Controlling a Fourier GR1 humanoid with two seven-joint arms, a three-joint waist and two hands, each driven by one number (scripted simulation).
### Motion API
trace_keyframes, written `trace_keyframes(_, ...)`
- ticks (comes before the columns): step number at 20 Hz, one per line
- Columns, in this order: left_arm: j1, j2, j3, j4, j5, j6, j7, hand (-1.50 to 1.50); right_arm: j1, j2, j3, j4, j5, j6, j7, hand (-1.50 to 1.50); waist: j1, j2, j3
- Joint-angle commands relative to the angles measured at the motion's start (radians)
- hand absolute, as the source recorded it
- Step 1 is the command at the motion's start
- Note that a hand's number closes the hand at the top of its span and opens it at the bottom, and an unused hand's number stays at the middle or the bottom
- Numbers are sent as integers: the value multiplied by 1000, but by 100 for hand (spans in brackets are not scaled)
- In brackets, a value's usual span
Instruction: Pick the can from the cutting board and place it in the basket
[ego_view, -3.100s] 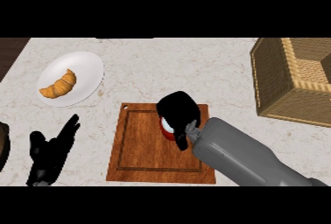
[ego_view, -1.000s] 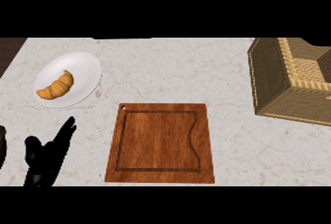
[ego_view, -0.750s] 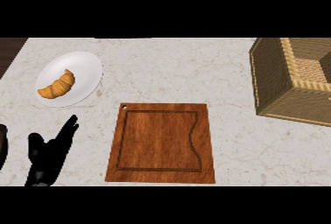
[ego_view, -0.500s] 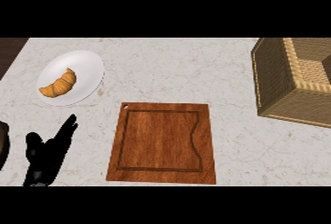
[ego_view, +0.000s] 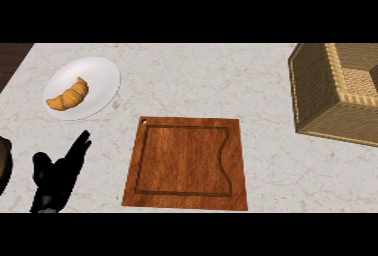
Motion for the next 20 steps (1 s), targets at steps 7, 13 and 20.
trace_keyframes(7, 56, -39, -18, 99, -27, 5, 23, 0, 67, 2, -82, 144, -72, -52, -196, 150, -8, 7, -14)
trace_keyframes(13, 27, -32, -6, 69, -7, -12, 70, 0, 98, -113, -25, 276, 78, -39, -202, 150, -5, 8, -14)
trace_keyframes(20, 6, -68, -14, 129, -51, 16, 37, 0, 122, -184, -61, 348, 42, -19, -398, -150, -11, 9, -14)
